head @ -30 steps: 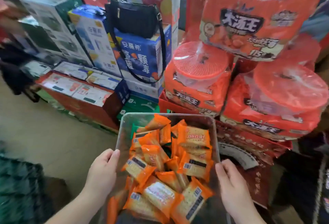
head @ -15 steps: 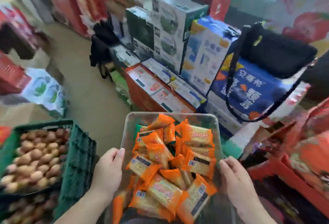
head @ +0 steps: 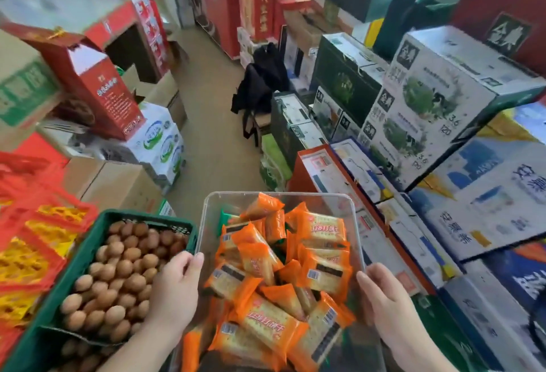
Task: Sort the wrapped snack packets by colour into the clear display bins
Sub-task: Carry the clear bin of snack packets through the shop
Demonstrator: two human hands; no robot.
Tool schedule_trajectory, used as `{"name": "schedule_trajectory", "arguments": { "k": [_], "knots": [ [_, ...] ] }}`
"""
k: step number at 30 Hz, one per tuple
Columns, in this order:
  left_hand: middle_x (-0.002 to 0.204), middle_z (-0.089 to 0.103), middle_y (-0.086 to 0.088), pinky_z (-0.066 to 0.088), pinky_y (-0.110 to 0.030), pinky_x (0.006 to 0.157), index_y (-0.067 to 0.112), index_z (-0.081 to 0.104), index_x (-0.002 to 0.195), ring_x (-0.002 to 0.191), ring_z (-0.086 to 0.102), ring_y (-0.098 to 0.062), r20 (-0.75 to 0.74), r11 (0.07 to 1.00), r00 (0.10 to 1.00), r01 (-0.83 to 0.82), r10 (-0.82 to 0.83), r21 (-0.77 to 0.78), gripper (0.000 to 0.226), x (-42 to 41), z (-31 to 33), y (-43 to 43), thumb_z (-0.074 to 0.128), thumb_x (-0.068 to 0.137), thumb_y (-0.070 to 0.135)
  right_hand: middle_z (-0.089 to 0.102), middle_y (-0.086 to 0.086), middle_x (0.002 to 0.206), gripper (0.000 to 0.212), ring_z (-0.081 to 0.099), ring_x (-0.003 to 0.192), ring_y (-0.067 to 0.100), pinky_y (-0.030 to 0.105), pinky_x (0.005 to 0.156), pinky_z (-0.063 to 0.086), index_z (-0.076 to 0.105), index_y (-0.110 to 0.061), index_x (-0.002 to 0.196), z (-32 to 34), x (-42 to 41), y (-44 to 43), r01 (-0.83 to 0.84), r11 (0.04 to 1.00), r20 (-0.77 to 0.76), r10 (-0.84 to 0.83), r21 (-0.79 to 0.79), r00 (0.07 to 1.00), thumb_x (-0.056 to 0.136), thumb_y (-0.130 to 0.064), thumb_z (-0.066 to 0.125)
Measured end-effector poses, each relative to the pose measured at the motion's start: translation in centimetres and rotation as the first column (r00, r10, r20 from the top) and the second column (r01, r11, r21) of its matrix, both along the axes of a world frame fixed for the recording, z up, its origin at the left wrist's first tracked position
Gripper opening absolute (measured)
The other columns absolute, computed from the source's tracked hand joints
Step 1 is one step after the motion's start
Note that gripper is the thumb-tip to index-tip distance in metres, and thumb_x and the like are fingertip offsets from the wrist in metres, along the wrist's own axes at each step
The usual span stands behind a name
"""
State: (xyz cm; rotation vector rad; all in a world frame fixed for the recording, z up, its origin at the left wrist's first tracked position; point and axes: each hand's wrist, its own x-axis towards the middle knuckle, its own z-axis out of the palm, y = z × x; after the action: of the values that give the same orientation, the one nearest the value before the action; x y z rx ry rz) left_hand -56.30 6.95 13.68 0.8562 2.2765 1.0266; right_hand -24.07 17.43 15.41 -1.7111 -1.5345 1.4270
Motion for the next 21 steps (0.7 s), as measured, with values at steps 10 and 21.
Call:
{"name": "schedule_trajectory", "arguments": {
  "k": [10,21],
  "knots": [
    [0.052,0.034,-0.002,0.028,-0.038,0.055,0.003,0.042,0.069,0.050,0.039,-0.023,-0.011,0.984,0.984,-0.175,0.175,-0.011,0.049,-7.6,0.5,16.6,0.049,0.103,0.038,0.052,-0.010,0.061,0.031,0.048,0.062,0.014,0.036,0.060,0.035,0.053,-0.034,0.069,0.1,-9.7,23.1,-0.149,0.989,-0.036,0.149,0.000,0.988,0.100,-0.035,0.057],
    [0.052,0.032,0.002,0.027,-0.037,0.055,0.013,0.037,0.063,0.049,0.030,-0.018,0.100,0.960,0.955,-0.282,0.280,0.004,0.046,-18.3,-0.5,33.7,0.052,0.102,0.031,0.044,-0.001,0.058,0.033,0.042,0.053,0.014,0.034,0.054,0.032,0.049,-0.019,0.070,-0.2,-22.6,41.9,-0.220,0.974,-0.030,0.218,-0.059,0.975,0.101,-0.024,0.057]
  ]
}}
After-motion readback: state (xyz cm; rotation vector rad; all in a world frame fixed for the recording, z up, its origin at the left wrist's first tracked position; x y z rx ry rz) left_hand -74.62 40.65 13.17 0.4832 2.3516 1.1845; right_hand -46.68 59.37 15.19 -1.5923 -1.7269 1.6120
